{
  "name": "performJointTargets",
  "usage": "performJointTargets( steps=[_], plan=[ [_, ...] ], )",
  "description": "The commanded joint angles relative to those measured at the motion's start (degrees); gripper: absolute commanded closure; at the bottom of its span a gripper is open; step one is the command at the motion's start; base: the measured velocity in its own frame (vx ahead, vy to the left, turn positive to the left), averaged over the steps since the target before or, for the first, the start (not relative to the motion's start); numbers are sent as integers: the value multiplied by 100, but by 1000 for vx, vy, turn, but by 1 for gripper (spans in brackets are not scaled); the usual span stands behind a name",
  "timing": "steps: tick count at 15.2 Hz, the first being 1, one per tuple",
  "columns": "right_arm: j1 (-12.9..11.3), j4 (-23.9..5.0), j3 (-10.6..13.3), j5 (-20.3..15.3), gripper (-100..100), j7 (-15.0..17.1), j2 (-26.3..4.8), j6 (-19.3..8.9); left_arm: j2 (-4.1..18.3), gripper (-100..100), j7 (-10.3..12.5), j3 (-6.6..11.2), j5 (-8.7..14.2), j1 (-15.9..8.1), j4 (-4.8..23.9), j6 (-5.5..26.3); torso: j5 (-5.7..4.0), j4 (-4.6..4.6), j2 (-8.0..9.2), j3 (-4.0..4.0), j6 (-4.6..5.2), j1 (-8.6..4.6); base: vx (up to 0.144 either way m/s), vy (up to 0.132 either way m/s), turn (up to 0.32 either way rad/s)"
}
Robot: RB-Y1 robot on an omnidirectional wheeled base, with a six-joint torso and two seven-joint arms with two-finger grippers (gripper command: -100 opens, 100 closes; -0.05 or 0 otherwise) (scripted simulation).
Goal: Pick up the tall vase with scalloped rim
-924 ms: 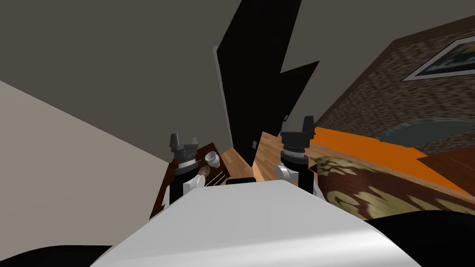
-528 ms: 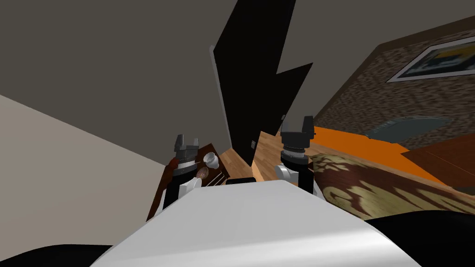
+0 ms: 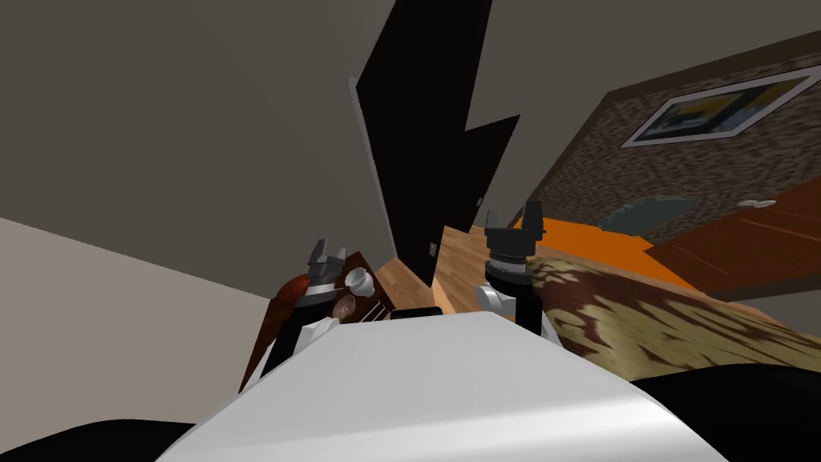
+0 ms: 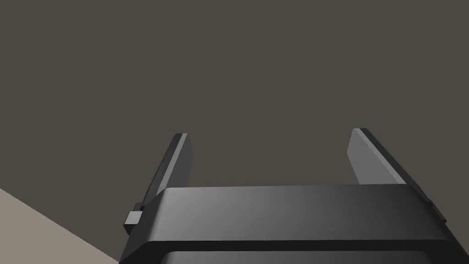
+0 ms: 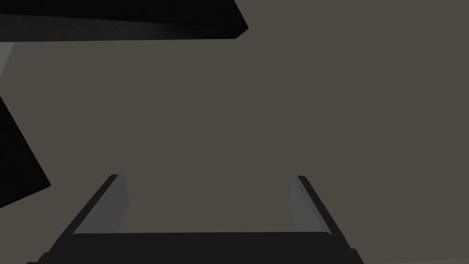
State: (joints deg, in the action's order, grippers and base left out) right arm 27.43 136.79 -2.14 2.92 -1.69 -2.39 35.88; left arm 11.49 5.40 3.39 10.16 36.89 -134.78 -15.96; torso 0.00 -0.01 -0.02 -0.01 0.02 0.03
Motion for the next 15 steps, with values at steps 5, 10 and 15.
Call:
performJointTargets(
  steps=[5, 10, 15],
  plan=[
    [0, 0, 0, 0, 0, 0, 0, 0, 235, -100, 120, 143, 220, 251, -63, 722, 0, 0, 0, 0, 0, 0, 8, 4, -137],
    [0, 0, 0, 0, 0, 0, 0, 0, 364, -100, 211, 240, 387, 477, -101, 1223, 0, 0, -2, -1, -1, 1, 8, 6, -129],
    [0, 0, 0, 0, 0, 0, 0, 0, 509, -100, 358, 398, 656, 843, -160, 1900, 0, 0, -1, -1, -1, 2, 9, 6, -162]
  ],
)
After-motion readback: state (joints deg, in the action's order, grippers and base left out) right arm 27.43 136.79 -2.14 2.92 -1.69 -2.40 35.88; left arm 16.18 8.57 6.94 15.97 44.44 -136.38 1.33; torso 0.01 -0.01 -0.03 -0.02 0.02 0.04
